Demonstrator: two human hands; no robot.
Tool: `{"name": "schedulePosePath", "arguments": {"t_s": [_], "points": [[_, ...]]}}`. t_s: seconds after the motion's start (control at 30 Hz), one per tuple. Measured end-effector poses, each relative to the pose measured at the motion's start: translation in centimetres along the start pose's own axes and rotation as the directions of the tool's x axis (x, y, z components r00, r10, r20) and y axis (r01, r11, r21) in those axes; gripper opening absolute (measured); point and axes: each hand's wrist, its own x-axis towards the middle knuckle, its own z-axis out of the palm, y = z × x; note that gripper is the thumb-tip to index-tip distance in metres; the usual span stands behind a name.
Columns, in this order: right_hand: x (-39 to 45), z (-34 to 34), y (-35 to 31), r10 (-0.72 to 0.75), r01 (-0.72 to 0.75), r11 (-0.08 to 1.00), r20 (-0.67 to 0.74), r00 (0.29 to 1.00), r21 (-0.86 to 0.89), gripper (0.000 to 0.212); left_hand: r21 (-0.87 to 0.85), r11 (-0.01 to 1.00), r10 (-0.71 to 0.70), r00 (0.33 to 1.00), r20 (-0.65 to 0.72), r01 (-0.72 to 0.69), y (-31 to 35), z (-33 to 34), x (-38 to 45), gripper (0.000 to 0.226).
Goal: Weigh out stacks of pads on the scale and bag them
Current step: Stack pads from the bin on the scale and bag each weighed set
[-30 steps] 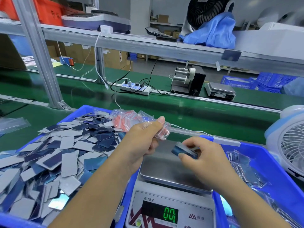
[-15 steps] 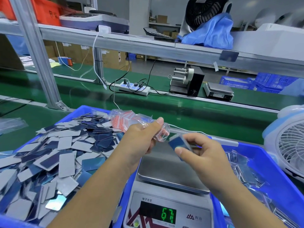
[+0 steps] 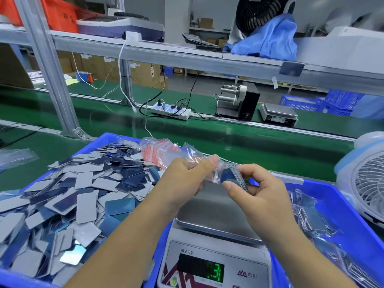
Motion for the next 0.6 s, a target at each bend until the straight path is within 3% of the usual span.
{"name": "schedulePosePath", "arguments": {"t_s": [0.07, 0.17, 0.27, 0.4, 0.6], "points": [[0.20, -0.07, 0.17, 0.010, -0.010, 1.000, -0.023, 1.000, 0.024, 0.019, 0.007, 1.000, 0.004, 0.997, 0.082, -0.005, -0.06, -0.03, -0.07, 0.065], [0.44, -0.28, 0.51, 0.021, -0.019, 0.999, -0.049, 0.999, 0.027, 0.021, -0.008, 1.000, 0.027, 0.982, 0.186, -0.026, 0.17, -0.02, -0.32, 0.023], [0.37, -0.21, 0.52, 0.033, -0.030, 0.996, -0.025, 0.999, 0.081, 0.021, -0.007, 1.000, 0.010, 0.985, 0.169, -0.009, 0.04, 0.10, -0.33, 0.028], [0.63, -0.20, 0.60, 0.071, -0.083, 0.952, 0.052, 0.996, 0.295, 0.022, -0.058, 0.998, -0.008, 0.990, 0.143, 0.017, 0.17, 0.11, -0.48, 0.036], [0.80, -0.25, 0.78, 0.088, -0.110, 0.945, 0.084, 0.993, 0.307, 0.023, -0.169, 0.985, 0.015, 0.986, 0.165, 0.013, 0.61, -0.08, -0.64, 0.015]]}}
